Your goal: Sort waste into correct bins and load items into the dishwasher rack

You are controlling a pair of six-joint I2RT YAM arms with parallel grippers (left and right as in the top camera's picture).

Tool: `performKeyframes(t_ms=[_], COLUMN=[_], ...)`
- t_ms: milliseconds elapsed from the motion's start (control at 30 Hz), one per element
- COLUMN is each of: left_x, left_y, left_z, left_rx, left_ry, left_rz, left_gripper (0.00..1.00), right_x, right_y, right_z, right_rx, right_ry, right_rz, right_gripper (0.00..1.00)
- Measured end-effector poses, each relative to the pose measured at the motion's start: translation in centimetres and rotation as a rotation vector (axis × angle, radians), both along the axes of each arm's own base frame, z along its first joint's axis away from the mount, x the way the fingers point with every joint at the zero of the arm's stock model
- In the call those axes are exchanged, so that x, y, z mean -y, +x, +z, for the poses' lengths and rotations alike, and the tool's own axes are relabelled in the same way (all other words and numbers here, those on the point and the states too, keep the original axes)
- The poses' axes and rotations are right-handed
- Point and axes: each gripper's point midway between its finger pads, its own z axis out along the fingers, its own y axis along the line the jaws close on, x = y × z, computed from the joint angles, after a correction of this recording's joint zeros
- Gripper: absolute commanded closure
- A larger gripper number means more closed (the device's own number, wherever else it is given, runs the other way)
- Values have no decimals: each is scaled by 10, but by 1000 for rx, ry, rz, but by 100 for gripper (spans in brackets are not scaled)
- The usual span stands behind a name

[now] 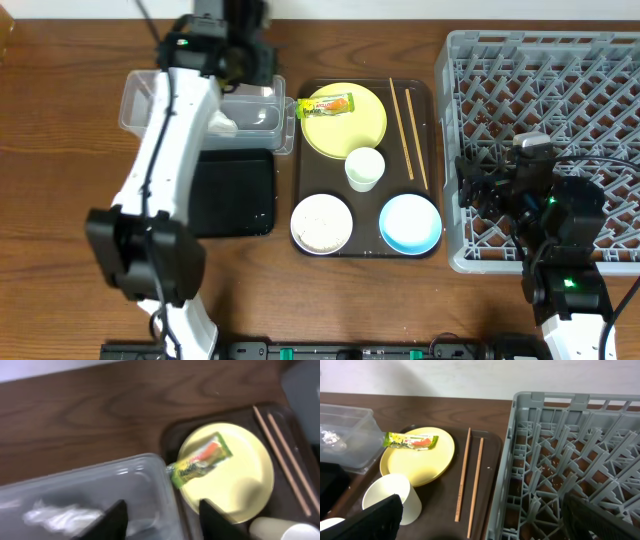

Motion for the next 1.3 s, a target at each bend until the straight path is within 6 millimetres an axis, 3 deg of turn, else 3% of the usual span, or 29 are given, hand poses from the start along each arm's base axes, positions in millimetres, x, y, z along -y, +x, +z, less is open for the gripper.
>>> performKeyframes(t_ms=[67, 233, 467, 633, 767, 1033, 1300], left_x=[20, 74, 111, 120, 116, 106, 106], left_y=[0, -10, -19, -7, 3, 13, 16], left_z=[-15, -65, -127, -141, -149, -189, -191], left_rx=[-5, -45, -86, -36, -13, -45, -38], left_ry=[33, 125, 243, 307, 346, 401, 407], left_rz=[-98, -353, -536, -558, -543, -518, -513], left_gripper=[31, 29, 29, 28, 28, 27, 29], right_x=[0, 0, 0, 0, 0, 0, 0], right_y=[0, 0, 0, 0, 0, -1, -2], right_z=[0, 0, 0, 0, -1, -3, -5], right_rx=[-1, -5, -7, -8, -10, -20, -30], right_ry=[4, 18, 23, 23, 23, 23, 23], right_rz=[-2, -7, -10, -10, -10, -10, -10], right_gripper=[1, 1, 1, 1, 1, 1, 1])
